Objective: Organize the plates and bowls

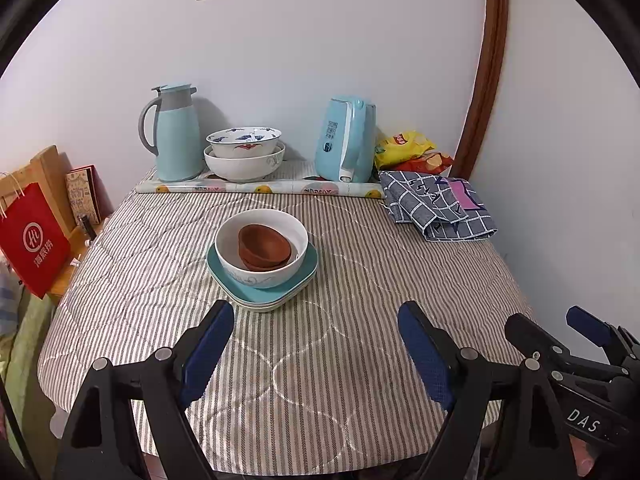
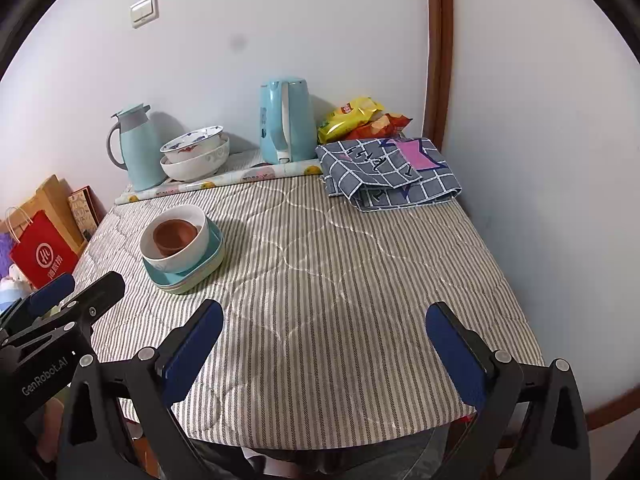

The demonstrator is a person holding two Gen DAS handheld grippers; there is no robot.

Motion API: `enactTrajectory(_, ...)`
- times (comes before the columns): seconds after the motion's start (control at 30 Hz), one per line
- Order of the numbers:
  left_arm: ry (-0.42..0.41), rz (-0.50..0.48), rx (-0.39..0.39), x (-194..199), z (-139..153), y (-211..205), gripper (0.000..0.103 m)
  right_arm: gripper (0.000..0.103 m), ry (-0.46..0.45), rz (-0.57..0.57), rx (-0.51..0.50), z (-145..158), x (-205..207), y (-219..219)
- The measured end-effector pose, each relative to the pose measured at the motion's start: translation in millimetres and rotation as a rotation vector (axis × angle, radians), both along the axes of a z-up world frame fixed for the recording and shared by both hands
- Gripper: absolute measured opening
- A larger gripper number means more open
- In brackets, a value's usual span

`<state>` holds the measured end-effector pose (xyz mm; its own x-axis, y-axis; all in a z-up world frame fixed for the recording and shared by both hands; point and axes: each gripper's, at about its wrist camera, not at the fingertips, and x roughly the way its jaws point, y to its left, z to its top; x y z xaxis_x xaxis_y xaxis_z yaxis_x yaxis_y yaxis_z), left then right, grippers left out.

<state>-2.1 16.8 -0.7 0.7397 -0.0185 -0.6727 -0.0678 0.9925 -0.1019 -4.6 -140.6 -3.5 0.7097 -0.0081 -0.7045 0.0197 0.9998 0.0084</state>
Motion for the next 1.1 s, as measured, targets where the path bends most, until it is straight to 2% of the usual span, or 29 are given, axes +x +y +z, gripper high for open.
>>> enactTrajectory(1.1,0.003,0.004,-0.011,1.9,0.7,2.4,0.083,0.1,-0.005,0.009,-0.006,3.1,-2.5,1.7)
